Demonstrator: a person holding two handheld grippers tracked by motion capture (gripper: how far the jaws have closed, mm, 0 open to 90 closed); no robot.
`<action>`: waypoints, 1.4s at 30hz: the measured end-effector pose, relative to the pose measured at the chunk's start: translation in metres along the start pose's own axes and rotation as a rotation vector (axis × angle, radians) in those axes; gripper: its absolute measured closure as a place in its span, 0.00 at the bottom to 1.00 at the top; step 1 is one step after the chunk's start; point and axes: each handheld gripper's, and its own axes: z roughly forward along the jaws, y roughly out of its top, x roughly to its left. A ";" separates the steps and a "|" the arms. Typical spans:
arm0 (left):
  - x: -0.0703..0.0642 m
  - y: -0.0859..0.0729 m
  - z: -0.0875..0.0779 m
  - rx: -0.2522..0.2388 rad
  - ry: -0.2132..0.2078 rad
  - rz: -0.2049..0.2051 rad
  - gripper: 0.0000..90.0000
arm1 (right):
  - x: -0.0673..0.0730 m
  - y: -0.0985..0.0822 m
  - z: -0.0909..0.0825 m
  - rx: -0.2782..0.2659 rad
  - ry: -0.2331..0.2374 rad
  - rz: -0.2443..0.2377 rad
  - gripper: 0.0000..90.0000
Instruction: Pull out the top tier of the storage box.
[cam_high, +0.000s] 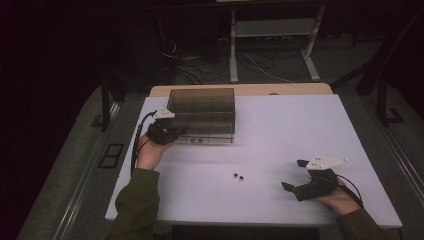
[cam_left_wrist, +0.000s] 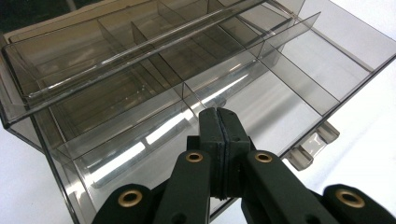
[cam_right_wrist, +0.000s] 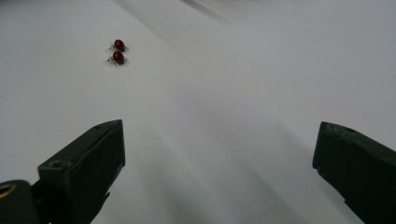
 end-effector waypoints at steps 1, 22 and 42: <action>-0.001 0.000 0.000 0.002 0.001 0.001 0.99 | 0.000 0.000 0.000 0.000 0.000 -0.001 0.02; -0.007 -0.002 -0.004 -0.007 -0.020 -0.005 0.97 | -0.001 0.001 0.002 0.002 0.006 0.001 0.02; -0.028 0.007 -0.026 -0.069 -0.051 -0.009 0.69 | 0.000 0.001 0.000 -0.005 0.005 0.000 0.02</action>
